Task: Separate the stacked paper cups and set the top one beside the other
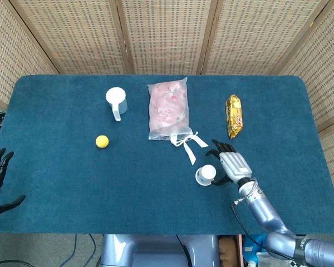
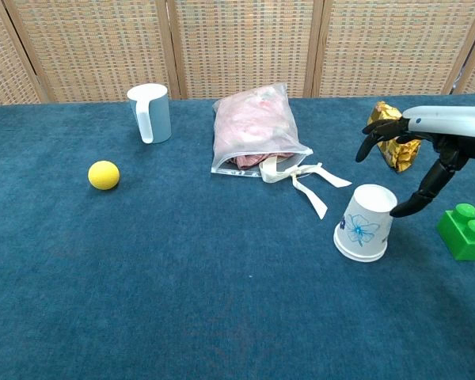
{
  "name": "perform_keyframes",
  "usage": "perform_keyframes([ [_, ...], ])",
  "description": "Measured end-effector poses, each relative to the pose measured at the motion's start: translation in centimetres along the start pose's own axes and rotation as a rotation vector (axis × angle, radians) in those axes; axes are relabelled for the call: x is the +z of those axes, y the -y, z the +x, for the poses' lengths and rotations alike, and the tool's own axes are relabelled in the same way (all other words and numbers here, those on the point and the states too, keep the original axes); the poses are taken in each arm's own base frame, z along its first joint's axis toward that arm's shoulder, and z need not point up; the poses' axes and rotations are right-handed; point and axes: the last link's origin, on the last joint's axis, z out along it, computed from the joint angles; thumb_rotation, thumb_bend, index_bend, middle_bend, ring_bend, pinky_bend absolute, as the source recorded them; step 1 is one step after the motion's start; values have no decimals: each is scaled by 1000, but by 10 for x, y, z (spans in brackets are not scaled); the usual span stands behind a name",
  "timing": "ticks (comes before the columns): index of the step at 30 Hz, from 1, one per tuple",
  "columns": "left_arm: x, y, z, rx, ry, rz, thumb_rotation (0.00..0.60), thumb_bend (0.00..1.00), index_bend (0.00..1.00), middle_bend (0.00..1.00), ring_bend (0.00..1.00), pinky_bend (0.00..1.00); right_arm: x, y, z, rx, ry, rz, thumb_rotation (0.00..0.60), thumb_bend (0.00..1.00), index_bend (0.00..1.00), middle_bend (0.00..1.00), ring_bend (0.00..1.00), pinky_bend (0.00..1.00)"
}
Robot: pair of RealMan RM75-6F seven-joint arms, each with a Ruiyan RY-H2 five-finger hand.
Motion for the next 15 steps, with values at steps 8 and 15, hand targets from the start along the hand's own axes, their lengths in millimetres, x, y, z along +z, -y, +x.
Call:
perform_keyframes([
  [8,0,1,1,-7,-1,1,600,119,0,0,0,0,6,2,-7,-1,14,-8,600,277,337,0,0,0],
  [15,1,3,3,-14,-1,4,600,119,0,0,0,0,10,1,-10,-16,15,-22,600,312,337,0,0,0],
])
